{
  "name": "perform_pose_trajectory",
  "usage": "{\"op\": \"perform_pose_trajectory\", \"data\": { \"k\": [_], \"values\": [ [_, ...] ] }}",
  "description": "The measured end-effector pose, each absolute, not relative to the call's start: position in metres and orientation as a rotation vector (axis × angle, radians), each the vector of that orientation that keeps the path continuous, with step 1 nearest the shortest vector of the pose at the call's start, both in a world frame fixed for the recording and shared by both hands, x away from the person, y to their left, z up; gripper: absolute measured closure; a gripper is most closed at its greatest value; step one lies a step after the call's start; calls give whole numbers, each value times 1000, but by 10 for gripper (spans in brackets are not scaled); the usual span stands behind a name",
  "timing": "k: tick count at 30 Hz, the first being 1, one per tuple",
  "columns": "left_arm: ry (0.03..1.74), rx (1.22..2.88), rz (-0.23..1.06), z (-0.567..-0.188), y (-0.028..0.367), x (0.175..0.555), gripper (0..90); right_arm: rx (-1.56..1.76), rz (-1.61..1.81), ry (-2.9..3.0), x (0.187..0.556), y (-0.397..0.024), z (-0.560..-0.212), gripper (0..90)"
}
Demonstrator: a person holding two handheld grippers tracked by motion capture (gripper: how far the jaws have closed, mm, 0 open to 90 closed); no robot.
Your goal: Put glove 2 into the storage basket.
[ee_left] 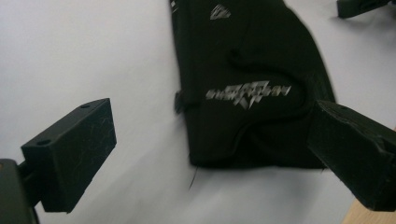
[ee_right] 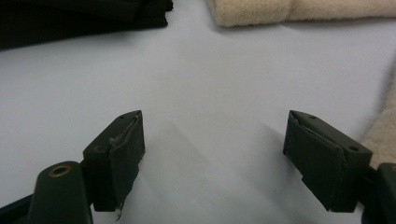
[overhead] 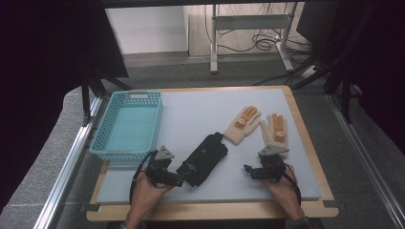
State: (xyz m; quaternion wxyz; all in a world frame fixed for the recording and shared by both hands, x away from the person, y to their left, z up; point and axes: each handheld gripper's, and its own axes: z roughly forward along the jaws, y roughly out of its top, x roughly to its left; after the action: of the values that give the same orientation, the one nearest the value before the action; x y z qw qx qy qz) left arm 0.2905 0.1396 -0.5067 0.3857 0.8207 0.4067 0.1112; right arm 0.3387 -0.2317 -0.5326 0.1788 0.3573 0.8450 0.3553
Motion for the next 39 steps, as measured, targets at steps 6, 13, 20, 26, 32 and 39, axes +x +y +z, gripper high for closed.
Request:
{"op": "perform_pose_trajectory", "data": {
  "k": [6, 13, 20, 26, 32, 39],
  "values": [
    [1029, 2110, 265, -504, 118, 304, 9, 1011, 1006, 2389, 339, -232, -533, 201],
    [1029, 2158, 253, -511, 88, 318, 0, 1011, 1006, 2389, 339, -232, -533, 201],
    [1090, 2213, 292, -524, 78, 337, 0, 1011, 1007, 2389, 339, -232, -533, 201],
    [1059, 2254, 224, -526, 65, 336, 0, 1011, 1007, 2389, 339, -232, -533, 201],
    [1059, 2337, 317, -532, 52, 339, 0, 1012, 1007, 2388, 339, -232, -533, 201],
    [1092, 2299, 308, -527, 66, 349, 228, 1011, 1007, 2388, 339, -232, -533, 202]
  ]
}}
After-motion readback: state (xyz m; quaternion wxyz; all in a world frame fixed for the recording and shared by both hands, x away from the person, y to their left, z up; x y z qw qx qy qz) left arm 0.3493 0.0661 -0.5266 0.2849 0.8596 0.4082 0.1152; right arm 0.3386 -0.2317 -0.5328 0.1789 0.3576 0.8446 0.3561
